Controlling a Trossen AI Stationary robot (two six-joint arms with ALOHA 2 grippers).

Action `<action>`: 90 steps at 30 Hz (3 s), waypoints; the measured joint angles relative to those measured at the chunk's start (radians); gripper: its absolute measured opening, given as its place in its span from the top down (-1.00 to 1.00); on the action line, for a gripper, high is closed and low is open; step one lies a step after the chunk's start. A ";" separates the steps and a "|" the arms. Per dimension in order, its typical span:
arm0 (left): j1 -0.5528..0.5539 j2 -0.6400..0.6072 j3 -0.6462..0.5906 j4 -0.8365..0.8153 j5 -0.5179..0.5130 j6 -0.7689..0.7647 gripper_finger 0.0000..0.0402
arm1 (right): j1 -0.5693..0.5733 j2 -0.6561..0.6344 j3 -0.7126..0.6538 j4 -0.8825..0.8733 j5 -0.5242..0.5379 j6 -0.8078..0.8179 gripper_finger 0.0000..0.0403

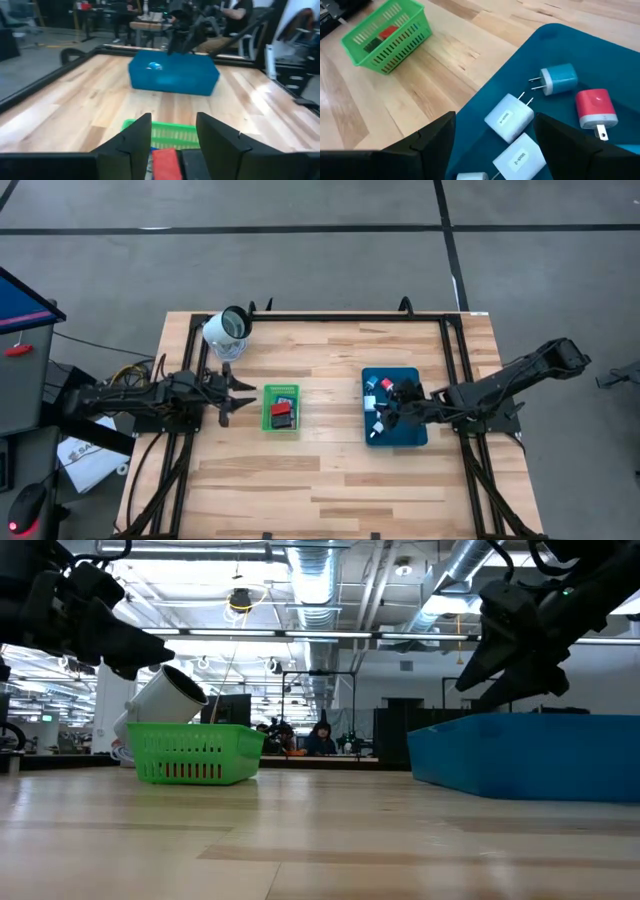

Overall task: Pick & Place Office items
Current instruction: Return to Home Position

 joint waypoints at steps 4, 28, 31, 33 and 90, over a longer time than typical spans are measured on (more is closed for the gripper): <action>0.005 -0.001 0.000 0.005 0.061 -0.002 0.33 | 0.016 0.000 0.000 0.002 0.002 -0.003 -0.29; 0.005 0.057 -0.001 0.052 0.060 -0.226 0.46 | -0.061 0.000 0.000 0.557 -0.266 -0.331 -0.29; 0.005 0.057 -0.001 0.053 0.060 -0.226 0.46 | -0.135 0.000 0.000 0.579 -0.408 -0.377 -0.29; 0.005 0.057 -0.001 0.053 0.060 -0.226 0.46 | -0.185 0.000 0.000 0.601 -0.505 -0.406 -0.29; 0.002 0.062 -0.001 0.065 0.058 -0.226 0.46 | -0.312 -1.129 -0.523 0.315 -0.758 -0.837 -0.29</action>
